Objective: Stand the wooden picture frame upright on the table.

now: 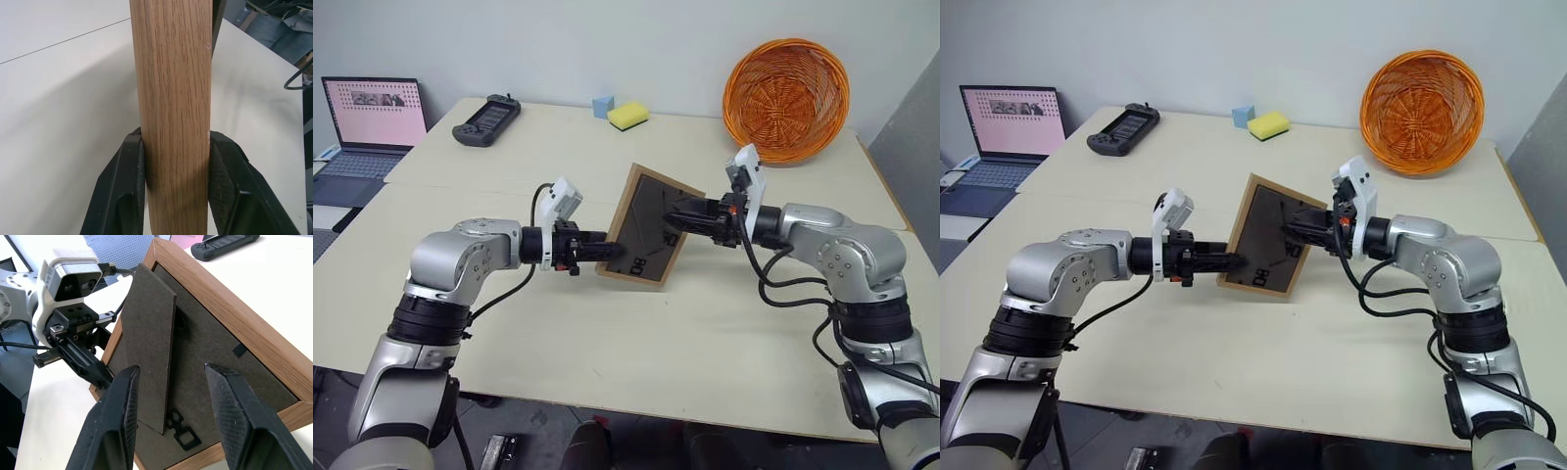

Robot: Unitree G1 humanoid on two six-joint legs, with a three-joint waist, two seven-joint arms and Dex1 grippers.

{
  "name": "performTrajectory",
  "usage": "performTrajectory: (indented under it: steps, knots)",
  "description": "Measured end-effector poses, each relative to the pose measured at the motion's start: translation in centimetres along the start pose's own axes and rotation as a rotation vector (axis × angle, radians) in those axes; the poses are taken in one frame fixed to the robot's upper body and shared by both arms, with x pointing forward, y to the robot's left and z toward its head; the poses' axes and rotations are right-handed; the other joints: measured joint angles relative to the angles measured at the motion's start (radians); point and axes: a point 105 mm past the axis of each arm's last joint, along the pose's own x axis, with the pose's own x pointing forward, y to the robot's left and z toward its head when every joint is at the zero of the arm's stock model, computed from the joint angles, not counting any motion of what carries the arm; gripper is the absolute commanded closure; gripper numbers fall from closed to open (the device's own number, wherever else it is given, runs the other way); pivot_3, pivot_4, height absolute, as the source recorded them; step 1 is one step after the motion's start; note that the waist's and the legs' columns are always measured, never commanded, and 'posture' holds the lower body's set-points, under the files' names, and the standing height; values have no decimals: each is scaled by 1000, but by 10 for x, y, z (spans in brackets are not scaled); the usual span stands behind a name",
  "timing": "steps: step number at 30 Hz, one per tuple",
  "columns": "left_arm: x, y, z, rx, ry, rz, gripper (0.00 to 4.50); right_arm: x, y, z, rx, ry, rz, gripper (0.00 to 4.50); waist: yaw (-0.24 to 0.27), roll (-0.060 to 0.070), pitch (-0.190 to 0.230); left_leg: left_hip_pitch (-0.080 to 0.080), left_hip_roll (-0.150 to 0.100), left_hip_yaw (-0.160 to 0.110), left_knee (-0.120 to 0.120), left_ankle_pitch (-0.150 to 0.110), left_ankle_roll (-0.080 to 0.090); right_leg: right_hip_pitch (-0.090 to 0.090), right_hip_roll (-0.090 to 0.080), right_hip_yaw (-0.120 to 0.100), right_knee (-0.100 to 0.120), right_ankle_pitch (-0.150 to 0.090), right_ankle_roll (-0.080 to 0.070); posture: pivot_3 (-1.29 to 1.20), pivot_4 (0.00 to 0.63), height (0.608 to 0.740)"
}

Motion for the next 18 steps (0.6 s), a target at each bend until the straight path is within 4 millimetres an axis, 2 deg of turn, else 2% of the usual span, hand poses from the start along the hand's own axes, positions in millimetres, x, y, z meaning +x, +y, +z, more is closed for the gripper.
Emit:
performTrajectory:
  steps: [8,13,18]
  knots:
    - [5,1,-1,-3,-9,-2,3192,15,12,10,1,-42,37,2271,0,0,0,0,0,0,0,0,0,0,0,0,1,0,0,0,150,740]
    - [7,4,-1,-8,-9,-8,3192,13,12,10,0,-31,21,2271,0,0,0,0,0,0,1,0,0,0,0,-1,1,0,0,0,150,740]
    - [8,12,-2,-20,-12,12,3192,-2,17,10,11,-20,25,2271,1,0,0,0,0,-1,1,0,0,0,0,-1,1,0,0,0,150,740]
